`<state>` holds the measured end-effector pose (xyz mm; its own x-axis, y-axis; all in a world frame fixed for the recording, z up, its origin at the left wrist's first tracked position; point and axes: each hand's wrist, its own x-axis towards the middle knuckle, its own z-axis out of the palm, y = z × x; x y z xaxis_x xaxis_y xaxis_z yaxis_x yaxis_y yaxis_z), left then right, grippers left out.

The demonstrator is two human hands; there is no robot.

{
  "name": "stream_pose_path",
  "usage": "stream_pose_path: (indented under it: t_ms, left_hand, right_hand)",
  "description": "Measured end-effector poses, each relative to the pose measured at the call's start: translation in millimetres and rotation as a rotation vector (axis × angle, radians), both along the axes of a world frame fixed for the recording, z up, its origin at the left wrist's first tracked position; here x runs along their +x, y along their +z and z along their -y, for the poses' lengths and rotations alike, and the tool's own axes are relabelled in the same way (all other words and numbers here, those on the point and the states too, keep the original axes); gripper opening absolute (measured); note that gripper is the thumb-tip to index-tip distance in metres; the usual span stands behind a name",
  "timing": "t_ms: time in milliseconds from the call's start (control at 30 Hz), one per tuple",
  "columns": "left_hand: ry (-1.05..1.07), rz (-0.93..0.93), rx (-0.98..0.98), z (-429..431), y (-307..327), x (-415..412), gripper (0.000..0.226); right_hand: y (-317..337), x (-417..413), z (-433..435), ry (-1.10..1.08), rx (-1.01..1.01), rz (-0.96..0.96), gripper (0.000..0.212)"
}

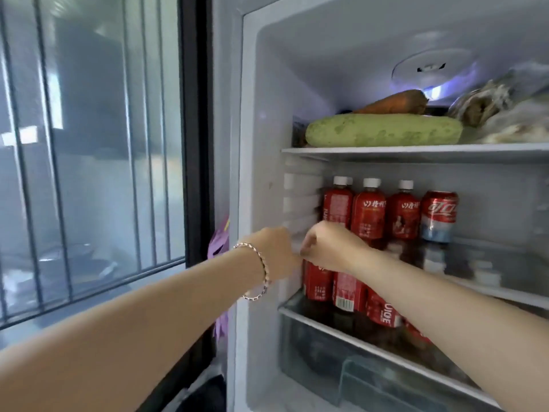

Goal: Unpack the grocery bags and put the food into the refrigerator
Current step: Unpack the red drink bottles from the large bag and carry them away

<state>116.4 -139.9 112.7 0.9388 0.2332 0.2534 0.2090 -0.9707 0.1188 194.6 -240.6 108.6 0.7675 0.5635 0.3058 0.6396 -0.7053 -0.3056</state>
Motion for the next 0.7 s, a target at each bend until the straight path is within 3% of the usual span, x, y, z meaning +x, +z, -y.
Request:
stream_pose_path:
  t_ms: [100,333,467,700]
  left_hand:
    - [0.11,-0.083,-0.065,-29,-11,-60,0.029]
    - [0.566,-0.172,-0.042,-88,-60,-257,0.022]
    - [0.864,-0.144,-0.076,-98,-91,-400,0.029]
    - [1.332,-0.178,-0.335,-61,-147,-714,0.023]
  right_hand:
    - [-16,-51,-28,0.163,-0.049,-0.034,0.021]
    - [-41,-224,-104,0.706,-0.415,-0.003,0.02]
    - [-67,-350,-147,0.972,-0.415,0.09,0.019]
    - [-134,-628,-184,1.325,-0.467,0.21,0.026]
